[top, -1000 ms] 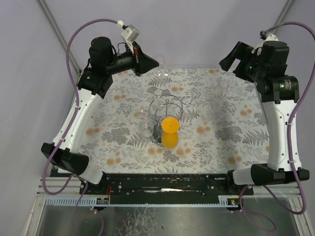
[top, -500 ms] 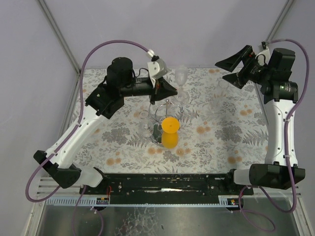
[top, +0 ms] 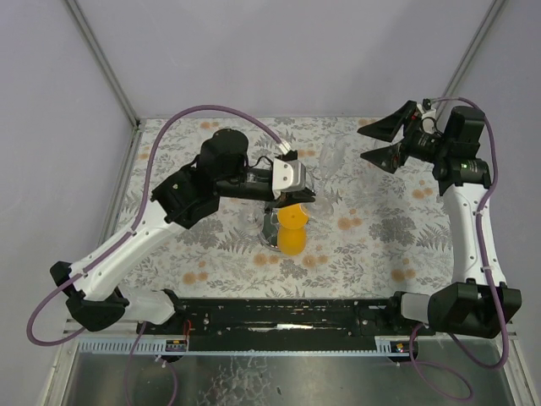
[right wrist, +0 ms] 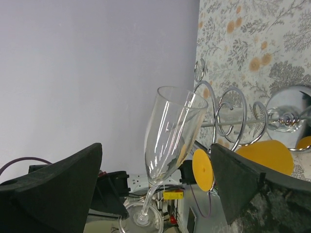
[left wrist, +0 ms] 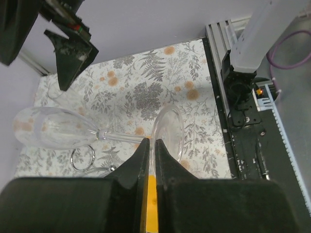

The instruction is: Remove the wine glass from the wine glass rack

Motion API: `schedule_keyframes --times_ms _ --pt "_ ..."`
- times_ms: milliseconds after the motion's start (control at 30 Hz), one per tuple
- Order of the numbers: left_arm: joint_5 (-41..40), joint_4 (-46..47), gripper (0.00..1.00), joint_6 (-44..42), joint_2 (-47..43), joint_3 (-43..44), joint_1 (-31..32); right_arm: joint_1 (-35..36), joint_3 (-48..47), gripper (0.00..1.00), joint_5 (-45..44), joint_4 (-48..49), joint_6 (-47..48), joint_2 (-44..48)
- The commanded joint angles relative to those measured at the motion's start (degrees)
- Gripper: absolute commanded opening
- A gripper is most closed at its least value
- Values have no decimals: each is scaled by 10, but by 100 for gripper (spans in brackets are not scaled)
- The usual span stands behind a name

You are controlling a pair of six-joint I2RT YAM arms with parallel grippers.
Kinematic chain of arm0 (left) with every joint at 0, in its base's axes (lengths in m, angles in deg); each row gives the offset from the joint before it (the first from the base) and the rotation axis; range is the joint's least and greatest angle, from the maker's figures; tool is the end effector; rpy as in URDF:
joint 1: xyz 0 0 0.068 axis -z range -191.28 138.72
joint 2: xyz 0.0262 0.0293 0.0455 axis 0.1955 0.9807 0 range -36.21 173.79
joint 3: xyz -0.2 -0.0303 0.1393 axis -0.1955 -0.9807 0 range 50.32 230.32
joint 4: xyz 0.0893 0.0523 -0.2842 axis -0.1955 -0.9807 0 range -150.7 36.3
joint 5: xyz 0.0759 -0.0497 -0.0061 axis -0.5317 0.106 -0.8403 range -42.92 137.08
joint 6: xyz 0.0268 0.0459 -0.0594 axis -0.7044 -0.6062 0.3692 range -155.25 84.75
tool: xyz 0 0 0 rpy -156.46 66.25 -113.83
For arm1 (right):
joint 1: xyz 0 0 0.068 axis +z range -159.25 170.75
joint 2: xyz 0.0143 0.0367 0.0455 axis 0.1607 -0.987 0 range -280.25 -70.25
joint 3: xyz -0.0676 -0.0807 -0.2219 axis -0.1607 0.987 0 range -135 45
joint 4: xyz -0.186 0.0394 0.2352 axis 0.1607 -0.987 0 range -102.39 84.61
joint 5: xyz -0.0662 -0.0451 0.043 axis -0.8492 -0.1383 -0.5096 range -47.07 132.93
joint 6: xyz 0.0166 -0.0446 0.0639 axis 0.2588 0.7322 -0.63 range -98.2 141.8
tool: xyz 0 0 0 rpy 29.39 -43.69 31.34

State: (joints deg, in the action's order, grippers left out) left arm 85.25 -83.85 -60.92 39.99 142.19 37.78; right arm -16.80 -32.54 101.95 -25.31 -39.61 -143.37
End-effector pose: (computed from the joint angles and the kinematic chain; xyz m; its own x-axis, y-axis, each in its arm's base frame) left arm 0.1966 -0.2916 0.4461 0.2793 0.1976 -0.9397 0.9597 -0.0248 0.2801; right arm 0.3445 0.0137 0.3920 -0.7865 0.5602 -0.2599 -0.1269 0.2653 0.9558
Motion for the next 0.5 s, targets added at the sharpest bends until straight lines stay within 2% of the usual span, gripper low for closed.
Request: schedule_keyframes --times_ms 0,467 --pt "-25 -6 0 -94 -16 -5 26 9 10 99 44 34 -12 26" --pt "-93 -51 0 -257 -39 -59 104 39 98 95 66 29 17 58"
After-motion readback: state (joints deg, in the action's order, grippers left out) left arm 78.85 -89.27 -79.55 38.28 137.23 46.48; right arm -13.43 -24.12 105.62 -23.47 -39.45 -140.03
